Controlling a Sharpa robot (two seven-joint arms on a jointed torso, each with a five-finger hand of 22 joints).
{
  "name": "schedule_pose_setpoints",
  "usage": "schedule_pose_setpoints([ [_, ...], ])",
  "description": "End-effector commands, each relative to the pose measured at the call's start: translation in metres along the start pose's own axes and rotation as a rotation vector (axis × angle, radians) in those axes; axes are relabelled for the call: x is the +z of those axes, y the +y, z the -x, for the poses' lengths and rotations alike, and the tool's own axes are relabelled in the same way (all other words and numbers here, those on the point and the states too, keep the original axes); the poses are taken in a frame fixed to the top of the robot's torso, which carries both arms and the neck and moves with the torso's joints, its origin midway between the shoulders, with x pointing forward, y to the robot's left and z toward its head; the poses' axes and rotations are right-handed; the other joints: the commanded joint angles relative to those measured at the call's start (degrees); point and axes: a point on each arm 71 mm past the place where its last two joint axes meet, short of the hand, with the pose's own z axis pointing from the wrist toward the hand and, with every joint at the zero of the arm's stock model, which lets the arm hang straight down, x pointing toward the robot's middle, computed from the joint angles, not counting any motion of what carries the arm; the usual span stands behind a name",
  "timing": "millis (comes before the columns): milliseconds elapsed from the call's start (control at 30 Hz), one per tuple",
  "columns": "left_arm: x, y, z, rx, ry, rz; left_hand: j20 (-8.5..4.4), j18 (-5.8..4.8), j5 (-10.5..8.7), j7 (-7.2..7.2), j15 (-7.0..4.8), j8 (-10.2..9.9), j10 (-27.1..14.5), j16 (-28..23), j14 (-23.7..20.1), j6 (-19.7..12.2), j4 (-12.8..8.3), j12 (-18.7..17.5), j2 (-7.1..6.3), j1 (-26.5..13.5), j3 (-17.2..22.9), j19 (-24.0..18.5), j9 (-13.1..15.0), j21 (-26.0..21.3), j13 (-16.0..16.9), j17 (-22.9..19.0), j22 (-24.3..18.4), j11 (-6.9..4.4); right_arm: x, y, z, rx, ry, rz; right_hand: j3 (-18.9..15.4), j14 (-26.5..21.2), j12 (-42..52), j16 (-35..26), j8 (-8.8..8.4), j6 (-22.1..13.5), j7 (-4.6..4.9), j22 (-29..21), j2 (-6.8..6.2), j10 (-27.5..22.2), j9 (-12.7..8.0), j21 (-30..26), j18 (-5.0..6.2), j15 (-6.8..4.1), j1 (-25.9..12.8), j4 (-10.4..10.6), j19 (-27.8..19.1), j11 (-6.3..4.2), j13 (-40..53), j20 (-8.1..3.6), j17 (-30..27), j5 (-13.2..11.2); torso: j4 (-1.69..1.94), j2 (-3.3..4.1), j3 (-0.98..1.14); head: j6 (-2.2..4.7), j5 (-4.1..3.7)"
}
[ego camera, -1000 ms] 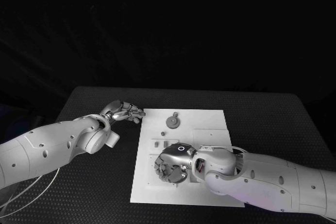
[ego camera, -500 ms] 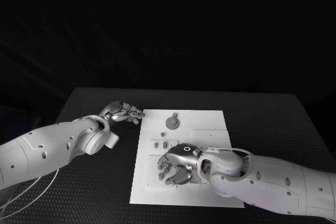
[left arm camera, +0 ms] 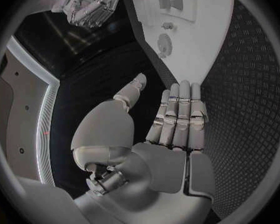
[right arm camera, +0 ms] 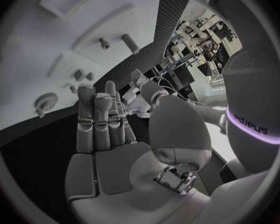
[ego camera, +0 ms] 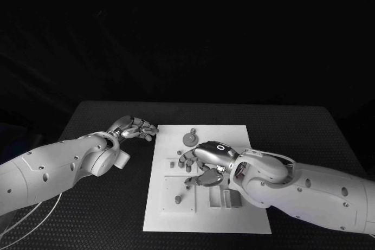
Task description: Assemble the parts on the task board
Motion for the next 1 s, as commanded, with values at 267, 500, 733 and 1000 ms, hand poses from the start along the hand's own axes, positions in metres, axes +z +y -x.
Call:
schedule_pose_setpoints([
  [267,0.002,-0.001,-0.001,-0.006,0.012,-0.006,0.25,-0.20,-0.22,-0.07,0.17,0.21,-0.09,-0.37,0.32,-0.52,0.17,-0.16,0.31,-0.30,-0.35,-0.03,-0.11,0.38,-0.11,0.16,-0.10,0.34,-0.027,-0.061,0.035,0.045,0.080,-0.310,-1.77,0.67,18.49,-0.58,3.24,4.54,-3.33,0.92,0.01,6.55,2.99,-0.64,3.98,-3.53,-6.74,8.03,0.09,-4.11,22.70,-0.25,-0.45,0.39,-0.16,-0.13,-0.04,0.76,-1.22],
  [500,0.002,-0.001,-0.001,-0.006,0.010,-0.006,0.26,-0.21,-0.22,-0.07,0.19,0.22,-0.09,-0.45,0.32,-0.53,0.27,-0.16,0.35,-0.52,-0.41,-0.04,-0.13,0.38,-0.14,0.25,-0.13,0.35,-0.050,-0.084,0.034,0.156,0.256,-0.486,-0.47,1.24,34.06,5.09,4.48,4.90,-4.08,1.57,0.51,-0.80,6.63,2.96,3.98,-4.43,-9.28,15.45,1.08,-4.73,40.85,-1.49,3.61,4.33,-0.33,-0.19,0.03,0.68,-1.48],
  [733,0.002,-0.001,-0.001,-0.007,0.010,-0.005,0.27,-0.21,-0.22,-0.07,0.19,0.23,-0.10,-0.51,0.32,-0.53,0.38,-0.16,0.40,-0.74,-0.46,-0.04,-0.15,0.39,-0.17,0.32,-0.15,0.35,-0.076,-0.091,0.027,0.202,0.448,-0.610,-1.67,1.70,37.61,8.23,4.62,5.68,-4.75,1.52,2.09,-0.54,8.09,5.55,3.98,-5.08,-12.17,19.80,1.13,-5.38,43.69,-2.15,5.56,3.60,-0.23,-0.18,0.05,0.42,-2.07],
  [1000,0.003,-0.001,-0.001,-0.006,0.007,-0.005,0.26,-0.21,-0.22,-0.07,0.19,0.24,-0.10,-0.55,0.32,-0.53,0.42,-0.16,0.40,-0.84,-0.48,-0.05,-0.15,0.38,-0.18,0.36,-0.16,0.35,-0.099,-0.095,0.016,0.401,0.566,-0.716,-4.35,0.57,38.14,9.65,3.69,5.76,-4.67,1.29,4.63,-0.98,8.42,5.65,3.98,-4.99,-12.67,18.77,-0.66,-5.30,44.05,-1.58,7.04,8.33,-0.30,-0.28,-0.10,0.11,-2.54],
])
